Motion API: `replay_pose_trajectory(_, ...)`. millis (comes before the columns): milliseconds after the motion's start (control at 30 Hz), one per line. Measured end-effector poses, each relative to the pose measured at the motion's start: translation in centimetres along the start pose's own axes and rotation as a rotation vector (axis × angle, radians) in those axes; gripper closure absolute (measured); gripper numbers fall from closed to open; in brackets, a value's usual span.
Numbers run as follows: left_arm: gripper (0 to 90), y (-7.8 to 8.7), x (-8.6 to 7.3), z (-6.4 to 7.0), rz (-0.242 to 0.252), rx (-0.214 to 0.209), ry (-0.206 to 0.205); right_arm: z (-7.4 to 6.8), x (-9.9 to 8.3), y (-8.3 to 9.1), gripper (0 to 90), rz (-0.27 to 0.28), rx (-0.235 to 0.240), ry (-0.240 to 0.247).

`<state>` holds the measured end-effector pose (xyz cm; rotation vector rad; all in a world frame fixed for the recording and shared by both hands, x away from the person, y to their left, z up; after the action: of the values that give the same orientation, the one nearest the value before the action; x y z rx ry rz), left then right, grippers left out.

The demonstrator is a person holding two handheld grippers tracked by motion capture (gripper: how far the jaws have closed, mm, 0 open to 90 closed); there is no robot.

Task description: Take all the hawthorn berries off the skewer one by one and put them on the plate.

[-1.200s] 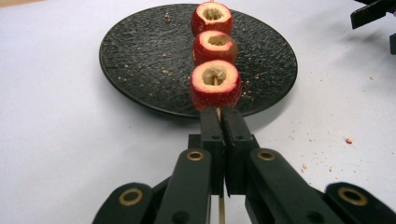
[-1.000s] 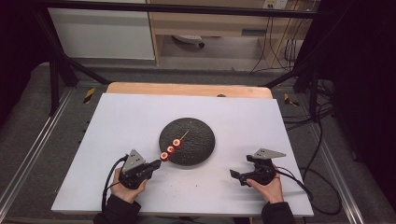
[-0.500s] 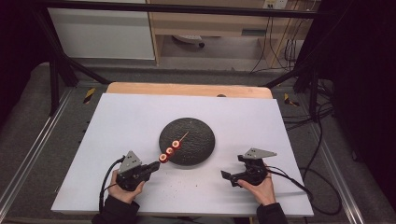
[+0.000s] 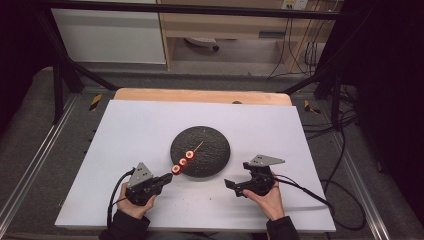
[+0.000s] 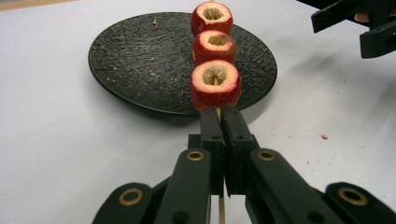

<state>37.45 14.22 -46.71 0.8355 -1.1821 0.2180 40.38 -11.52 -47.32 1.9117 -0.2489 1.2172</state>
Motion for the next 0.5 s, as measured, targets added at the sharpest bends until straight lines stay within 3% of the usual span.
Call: replay_pose_trajectory(500,88.3,-0.2,-0.1,0.1,-0.002,-0.008,0.005,-2.4,3.3,-2.5,0.6,0.031,-0.007,-0.028)
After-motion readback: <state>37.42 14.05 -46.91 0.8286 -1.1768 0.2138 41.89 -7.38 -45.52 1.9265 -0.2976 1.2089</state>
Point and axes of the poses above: each handheld gripper's, and its own axes: y roughly backward along the jaws, x roughly out of its top, z roughly to its right, the point moved 8 cm from there along -y, roughly forward along the jaws, and after that the axes turned 4 degrees about -x, right-handed, at the moved point
